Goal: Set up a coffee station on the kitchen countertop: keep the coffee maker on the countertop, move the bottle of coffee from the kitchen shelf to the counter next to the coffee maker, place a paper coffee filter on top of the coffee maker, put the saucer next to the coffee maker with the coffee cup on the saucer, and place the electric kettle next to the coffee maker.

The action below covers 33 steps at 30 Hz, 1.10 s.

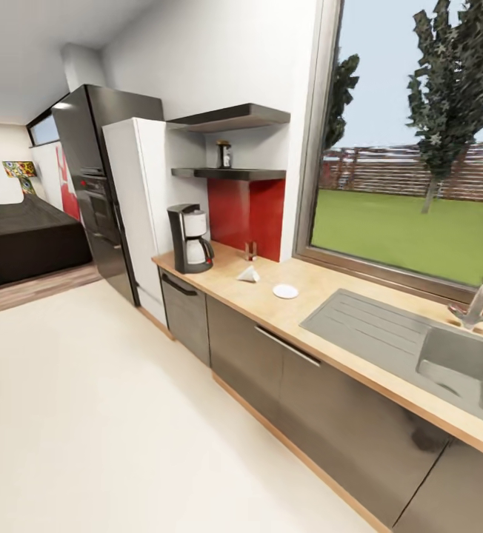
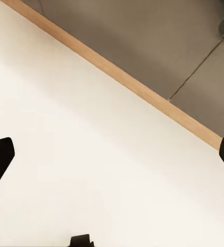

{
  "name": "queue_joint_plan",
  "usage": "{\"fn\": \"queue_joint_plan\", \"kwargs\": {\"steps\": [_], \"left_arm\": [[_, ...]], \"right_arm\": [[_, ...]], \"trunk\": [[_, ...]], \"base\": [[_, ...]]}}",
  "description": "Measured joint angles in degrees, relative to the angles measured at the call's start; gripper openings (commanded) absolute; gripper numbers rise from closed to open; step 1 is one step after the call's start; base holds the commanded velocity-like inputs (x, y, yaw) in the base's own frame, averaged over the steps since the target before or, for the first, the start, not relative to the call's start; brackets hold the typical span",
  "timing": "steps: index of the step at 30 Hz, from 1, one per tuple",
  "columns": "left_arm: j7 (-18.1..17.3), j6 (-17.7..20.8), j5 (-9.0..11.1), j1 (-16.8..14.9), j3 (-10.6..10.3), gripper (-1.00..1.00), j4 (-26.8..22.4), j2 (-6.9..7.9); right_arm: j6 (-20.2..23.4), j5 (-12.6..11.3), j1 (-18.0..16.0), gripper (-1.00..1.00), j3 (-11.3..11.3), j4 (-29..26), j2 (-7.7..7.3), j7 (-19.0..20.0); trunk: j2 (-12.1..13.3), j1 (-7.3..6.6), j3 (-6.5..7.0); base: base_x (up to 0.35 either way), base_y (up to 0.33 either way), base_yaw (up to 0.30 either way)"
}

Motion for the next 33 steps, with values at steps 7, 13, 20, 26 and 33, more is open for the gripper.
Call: {"fn": "queue_joint_plan", "kwargs": {"steps": [7, 13, 20, 26, 33], "left_arm": [[0.0, 0.0, 0.0, 0.0, 0.0, 1.0, 0.0, 0.03], [0.0, 0.0, 0.0, 0.0, 0.0, 1.0, 0.0, 0.03], [0.0, 0.0, 0.0, 0.0, 0.0, 1.0, 0.0, 0.03], [0.0, 0.0, 0.0, 0.0, 0.0, 1.0, 0.0, 0.03], [0.0, 0.0, 0.0, 0.0, 0.0, 1.0, 0.0, 0.03]], "right_arm": [[0.0, 0.1, 0.0, 1.0, 0.0, -0.1, -0.04, 0.0], [0.0, 0.0, 0.0, 1.0, 0.0, 0.0, -0.04, 0.0], [0.0, 0.1, 0.0, 1.0, 0.0, 0.0, -0.04, 0.0], [0.0, 0.0, 0.0, 1.0, -0.1, -0.1, -0.04, 0.0], [0.0, 0.0, 0.0, 1.0, -0.1, -0.1, -0.04, 0.0]], "trunk": [[0.0, 0.0, 0.0], [0.0, 0.0, 0.0], [0.0, 0.0, 0.0], [0.0, 0.0, 0.0], [0.0, 0.0, 0.0]], "base": [[0.243, 0.25, 0.001], [0.243, 0.25, 0.0], [0.249, 0.248, 0.0], [0.252, 0.247, 0.0], [0.252, 0.247, 0.0]]}}
